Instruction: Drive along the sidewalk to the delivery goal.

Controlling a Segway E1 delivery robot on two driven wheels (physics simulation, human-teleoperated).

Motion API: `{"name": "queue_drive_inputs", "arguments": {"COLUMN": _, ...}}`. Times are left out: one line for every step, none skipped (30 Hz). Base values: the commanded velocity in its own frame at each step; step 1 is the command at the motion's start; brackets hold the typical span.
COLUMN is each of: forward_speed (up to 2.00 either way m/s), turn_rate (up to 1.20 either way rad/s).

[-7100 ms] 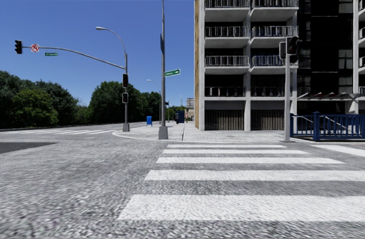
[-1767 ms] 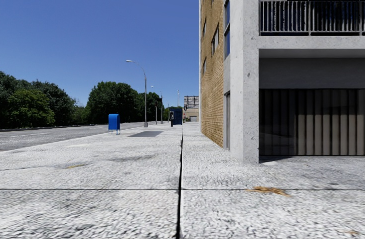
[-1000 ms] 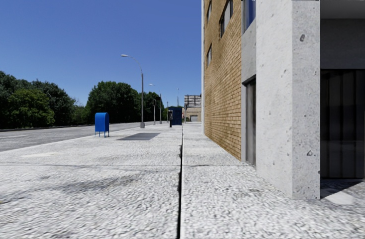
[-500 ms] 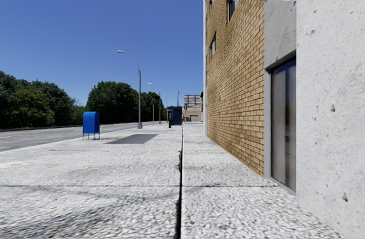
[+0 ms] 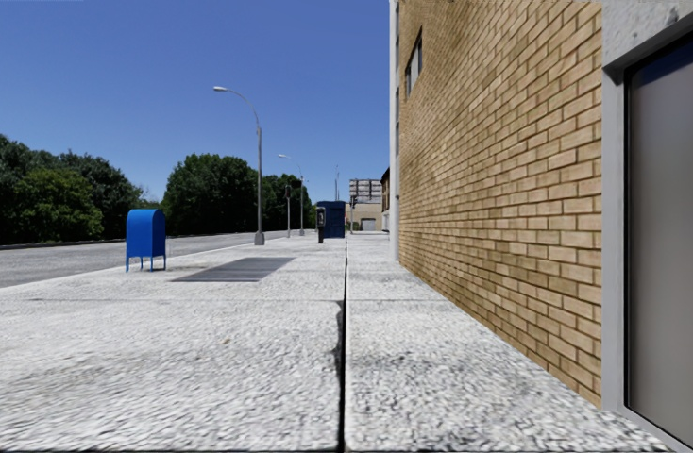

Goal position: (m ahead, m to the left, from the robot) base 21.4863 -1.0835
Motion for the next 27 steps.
{"name": "queue_drive_inputs", "arguments": {"forward_speed": 2.0, "turn_rate": 0.0}}
{"name": "queue_drive_inputs", "arguments": {"forward_speed": 2.0, "turn_rate": 0.0}}
{"name": "queue_drive_inputs", "arguments": {"forward_speed": 2.0, "turn_rate": 0.0}}
{"name": "queue_drive_inputs", "arguments": {"forward_speed": 2.0, "turn_rate": 0.0}}
{"name": "queue_drive_inputs", "arguments": {"forward_speed": 2.0, "turn_rate": 0.0}}
{"name": "queue_drive_inputs", "arguments": {"forward_speed": 2.0, "turn_rate": 0.0}}
{"name": "queue_drive_inputs", "arguments": {"forward_speed": 2.0, "turn_rate": 0.0}}
{"name": "queue_drive_inputs", "arguments": {"forward_speed": 2.0, "turn_rate": 0.0}}
{"name": "queue_drive_inputs", "arguments": {"forward_speed": 2.0, "turn_rate": 0.0}}
{"name": "queue_drive_inputs", "arguments": {"forward_speed": 2.0, "turn_rate": 0.0}}
{"name": "queue_drive_inputs", "arguments": {"forward_speed": 2.0, "turn_rate": 0.0}}
{"name": "queue_drive_inputs", "arguments": {"forward_speed": 2.0, "turn_rate": 0.0}}
{"name": "queue_drive_inputs", "arguments": {"forward_speed": 2.0, "turn_rate": 0.0}}
{"name": "queue_drive_inputs", "arguments": {"forward_speed": 2.0, "turn_rate": 0.0}}
{"name": "queue_drive_inputs", "arguments": {"forward_speed": 2.0, "turn_rate": 0.0}}
{"name": "queue_drive_inputs", "arguments": {"forward_speed": 2.0, "turn_rate": 0.0}}
{"name": "queue_drive_inputs", "arguments": {"forward_speed": 2.0, "turn_rate": 0.0}}
{"name": "queue_drive_inputs", "arguments": {"forward_speed": 2.0, "turn_rate": 0.0}}
{"name": "queue_drive_inputs", "arguments": {"forward_speed": 2.0, "turn_rate": 0.0}}
{"name": "queue_drive_inputs", "arguments": {"forward_speed": 2.0, "turn_rate": 0.0}}
{"name": "queue_drive_inputs", "arguments": {"forward_speed": 2.0, "turn_rate": 0.0}}
{"name": "queue_drive_inputs", "arguments": {"forward_speed": 2.0, "turn_rate": 0.0}}
{"name": "queue_drive_inputs", "arguments": {"forward_speed": 2.0, "turn_rate": 0.0}}
{"name": "queue_drive_inputs", "arguments": {"forward_speed": 2.0, "turn_rate": 0.0}}
{"name": "queue_drive_inputs", "arguments": {"forward_speed": 2.0, "turn_rate": 0.0}}
{"name": "queue_drive_inputs", "arguments": {"forward_speed": 2.0, "turn_rate": 0.0}}
{"name": "queue_drive_inputs", "arguments": {"forward_speed": 2.0, "turn_rate": 0.0}}
